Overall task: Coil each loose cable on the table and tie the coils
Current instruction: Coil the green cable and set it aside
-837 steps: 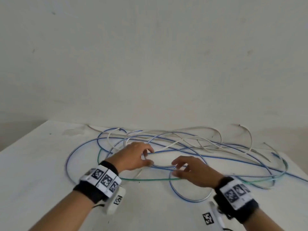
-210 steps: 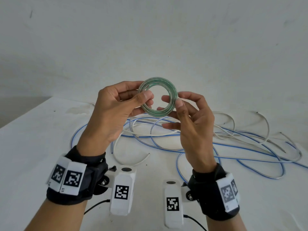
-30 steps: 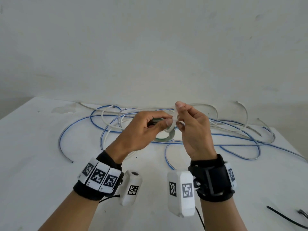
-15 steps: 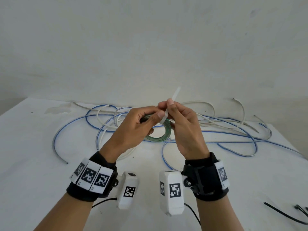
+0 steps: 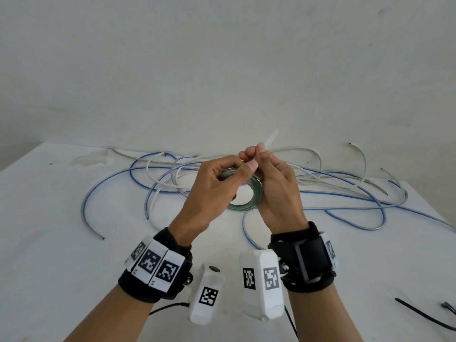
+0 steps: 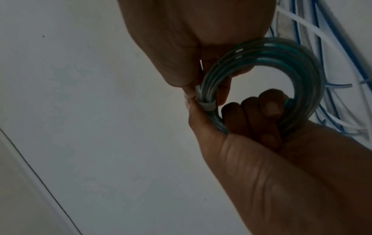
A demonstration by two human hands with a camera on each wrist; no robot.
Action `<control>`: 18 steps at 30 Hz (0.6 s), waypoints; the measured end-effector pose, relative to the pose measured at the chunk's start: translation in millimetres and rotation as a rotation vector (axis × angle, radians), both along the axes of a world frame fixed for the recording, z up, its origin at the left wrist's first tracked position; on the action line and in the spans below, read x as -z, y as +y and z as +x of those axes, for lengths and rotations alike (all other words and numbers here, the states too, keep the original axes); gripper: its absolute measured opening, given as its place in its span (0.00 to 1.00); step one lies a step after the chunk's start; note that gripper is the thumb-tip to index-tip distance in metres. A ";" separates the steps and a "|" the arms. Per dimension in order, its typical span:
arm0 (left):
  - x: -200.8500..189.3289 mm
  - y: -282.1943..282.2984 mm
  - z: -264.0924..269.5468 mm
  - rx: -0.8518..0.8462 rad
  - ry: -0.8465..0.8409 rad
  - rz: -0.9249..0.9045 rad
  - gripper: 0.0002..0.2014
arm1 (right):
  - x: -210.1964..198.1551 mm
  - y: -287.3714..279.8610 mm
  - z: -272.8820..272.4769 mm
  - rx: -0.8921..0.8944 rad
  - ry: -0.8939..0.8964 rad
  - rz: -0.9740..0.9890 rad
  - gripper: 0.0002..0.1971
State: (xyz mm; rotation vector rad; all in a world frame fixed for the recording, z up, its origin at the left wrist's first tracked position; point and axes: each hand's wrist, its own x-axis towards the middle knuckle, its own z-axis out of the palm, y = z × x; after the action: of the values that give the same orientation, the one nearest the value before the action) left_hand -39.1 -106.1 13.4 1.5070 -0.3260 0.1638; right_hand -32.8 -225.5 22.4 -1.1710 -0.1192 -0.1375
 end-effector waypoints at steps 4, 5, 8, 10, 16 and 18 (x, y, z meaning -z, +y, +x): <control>0.3 -2.6 -1.6 0.015 0.032 -0.015 0.13 | -2.3 -1.8 1.0 0.049 -0.030 -0.036 0.15; -1.1 -2.7 -2.0 0.022 0.030 -0.012 0.12 | -3.8 -2.5 1.1 0.060 -0.037 -0.046 0.15; -4.4 -1.0 -1.8 0.044 0.028 0.001 0.12 | -7.2 -4.2 0.1 0.107 -0.078 -0.079 0.15; -5.8 0.5 -3.6 0.059 0.042 -0.002 0.12 | -6.1 -2.3 -1.4 0.139 -0.114 -0.114 0.16; -3.6 1.2 -2.0 0.084 0.082 -0.012 0.12 | -3.7 0.0 -0.7 0.236 -0.190 -0.222 0.16; -1.5 1.1 -1.6 0.096 0.096 -0.018 0.12 | -2.7 -2.5 -0.5 0.297 -0.235 -0.321 0.16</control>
State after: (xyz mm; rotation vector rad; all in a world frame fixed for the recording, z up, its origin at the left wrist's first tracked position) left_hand -40.7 -105.0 14.9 1.4731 -0.3185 0.0178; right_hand -33.2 -228.0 25.0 -1.4868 -0.1780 -0.5345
